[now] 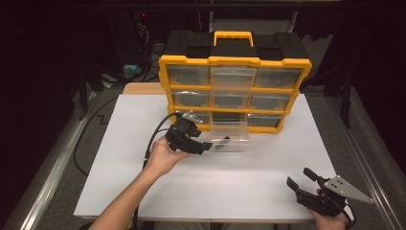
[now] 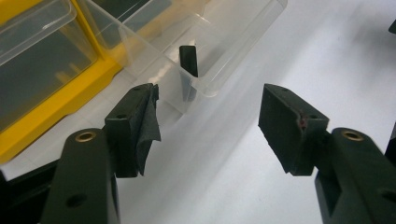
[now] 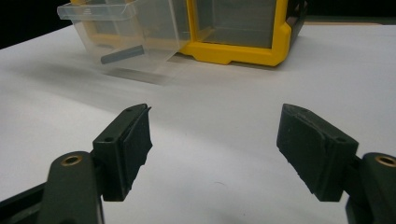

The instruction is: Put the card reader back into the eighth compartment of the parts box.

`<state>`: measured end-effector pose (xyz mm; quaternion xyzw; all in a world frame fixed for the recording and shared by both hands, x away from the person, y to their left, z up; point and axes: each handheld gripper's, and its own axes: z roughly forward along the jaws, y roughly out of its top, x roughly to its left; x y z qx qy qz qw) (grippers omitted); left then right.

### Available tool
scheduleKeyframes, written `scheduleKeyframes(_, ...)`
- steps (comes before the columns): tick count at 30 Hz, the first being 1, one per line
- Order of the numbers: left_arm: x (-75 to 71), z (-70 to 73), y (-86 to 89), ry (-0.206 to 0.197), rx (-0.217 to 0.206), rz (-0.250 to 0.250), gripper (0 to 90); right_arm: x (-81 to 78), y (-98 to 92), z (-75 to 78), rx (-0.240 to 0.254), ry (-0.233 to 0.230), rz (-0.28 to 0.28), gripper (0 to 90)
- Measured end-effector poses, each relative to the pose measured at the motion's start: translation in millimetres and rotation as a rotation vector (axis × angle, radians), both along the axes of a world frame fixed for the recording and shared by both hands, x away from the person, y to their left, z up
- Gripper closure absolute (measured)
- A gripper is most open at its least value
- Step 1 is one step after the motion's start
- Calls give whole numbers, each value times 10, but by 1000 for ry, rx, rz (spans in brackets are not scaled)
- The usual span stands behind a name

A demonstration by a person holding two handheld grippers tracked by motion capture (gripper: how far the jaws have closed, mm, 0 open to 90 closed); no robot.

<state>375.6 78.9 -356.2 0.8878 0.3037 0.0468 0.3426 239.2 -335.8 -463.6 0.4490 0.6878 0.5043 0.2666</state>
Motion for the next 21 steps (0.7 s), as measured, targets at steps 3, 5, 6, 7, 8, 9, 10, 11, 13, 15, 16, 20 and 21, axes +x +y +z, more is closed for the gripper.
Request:
scheduleKeyframes(3,-13,-12,19,4,1,0,374,0,0,0,0,0,0,261)
scheduleKeyframes(5,-26,-20,30,3,3,0,373,1,0,0,-2,0,0,261)
scheduleKeyframes(6,-30,-22,34,2,5,-1,373,2,0,0,-2,0,0,261)
scheduleKeyframes(7,-35,-28,38,1,5,0,373,2,0,0,-2,0,0,261)
scheduleKeyframes(8,-41,-33,41,1,5,1,373,1,1,0,-2,1,0,262)
scheduleKeyframes(9,-46,-37,47,0,7,1,372,1,1,-1,-2,1,0,261)
scheduleKeyframes(10,-52,-43,53,0,8,1,372,0,2,0,-1,2,0,261)
scheduleKeyframes(11,-57,-47,56,-1,8,2,372,1,1,0,-2,0,0,262)
scheduleKeyframes(13,-70,-53,66,2,10,3,372,2,0,-1,-2,0,1,261)
scheduleKeyframes(15,-80,-59,76,1,13,4,372,3,-1,-1,-1,0,1,261)
scheduleKeyframes(16,-85,-61,79,-2,17,5,372,1,0,-1,0,2,0,261)
scheduleKeyframes(20,-105,-65,104,-4,16,6,371,1,-2,-1,1,2,0,261)
scheduleKeyframes(21,-109,-69,110,-3,15,8,370,3,-3,-2,1,-1,0,261)
